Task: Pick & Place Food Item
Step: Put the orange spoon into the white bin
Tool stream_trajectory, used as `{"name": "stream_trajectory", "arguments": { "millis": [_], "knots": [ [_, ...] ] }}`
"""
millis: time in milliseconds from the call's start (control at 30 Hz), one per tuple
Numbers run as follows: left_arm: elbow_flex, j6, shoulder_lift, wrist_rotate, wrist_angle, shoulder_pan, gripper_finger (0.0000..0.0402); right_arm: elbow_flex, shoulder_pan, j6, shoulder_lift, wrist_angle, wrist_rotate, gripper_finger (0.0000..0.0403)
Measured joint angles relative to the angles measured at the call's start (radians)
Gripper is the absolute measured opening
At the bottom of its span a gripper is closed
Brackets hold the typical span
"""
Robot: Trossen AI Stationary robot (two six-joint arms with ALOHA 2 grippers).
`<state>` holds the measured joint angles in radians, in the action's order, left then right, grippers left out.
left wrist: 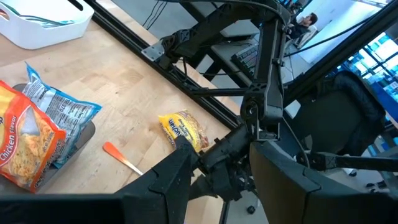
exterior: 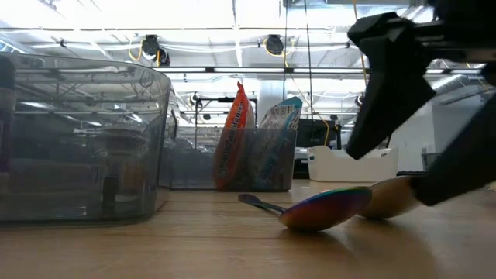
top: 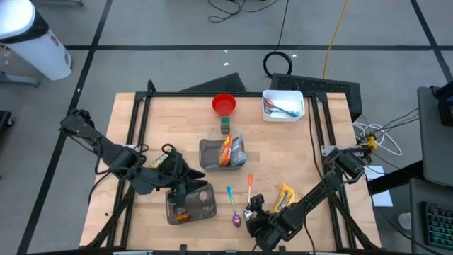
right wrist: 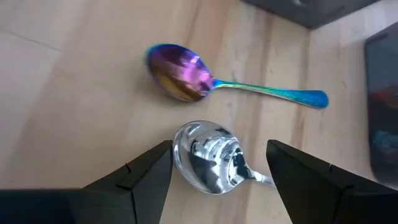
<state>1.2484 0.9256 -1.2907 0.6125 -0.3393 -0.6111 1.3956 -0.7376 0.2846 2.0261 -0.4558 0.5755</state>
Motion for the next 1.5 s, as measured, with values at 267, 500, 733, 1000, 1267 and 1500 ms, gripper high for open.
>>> {"name": "stream_trajectory", "arguments": {
  "millis": [267, 500, 733, 1000, 1267, 1500],
  "knots": [
    [0.000, -0.004, 0.000, 0.000, 0.000, 0.000, 0.0168, 0.000, 0.035, -0.016, 0.000, -0.001, -0.004, 0.0237],
    [0.000, -0.006, 0.000, 0.000, 0.000, 0.000, 0.0168, -0.006, 0.054, -0.012, 0.000, 0.007, -0.056, 0.0183],
    [0.000, -0.005, 0.000, 0.000, -0.001, 0.000, 0.0168, -0.051, 0.064, 0.060, 0.000, 0.011, -0.104, 0.0105],
    [0.000, -0.002, 0.000, 0.000, -0.001, 0.000, 0.0168, -0.057, 0.065, 0.077, -0.002, 0.019, -0.082, 0.0009],
    [0.000, 0.014, 0.000, 0.000, -0.001, 0.000, 0.0168, -0.060, 0.064, 0.089, -0.034, 0.015, -0.082, 0.0003],
    [0.000, 0.017, 0.000, 0.001, -0.012, 0.000, 0.0168, -0.060, 0.068, 0.074, -0.141, 0.016, -0.076, 0.0001]
  ]
}}
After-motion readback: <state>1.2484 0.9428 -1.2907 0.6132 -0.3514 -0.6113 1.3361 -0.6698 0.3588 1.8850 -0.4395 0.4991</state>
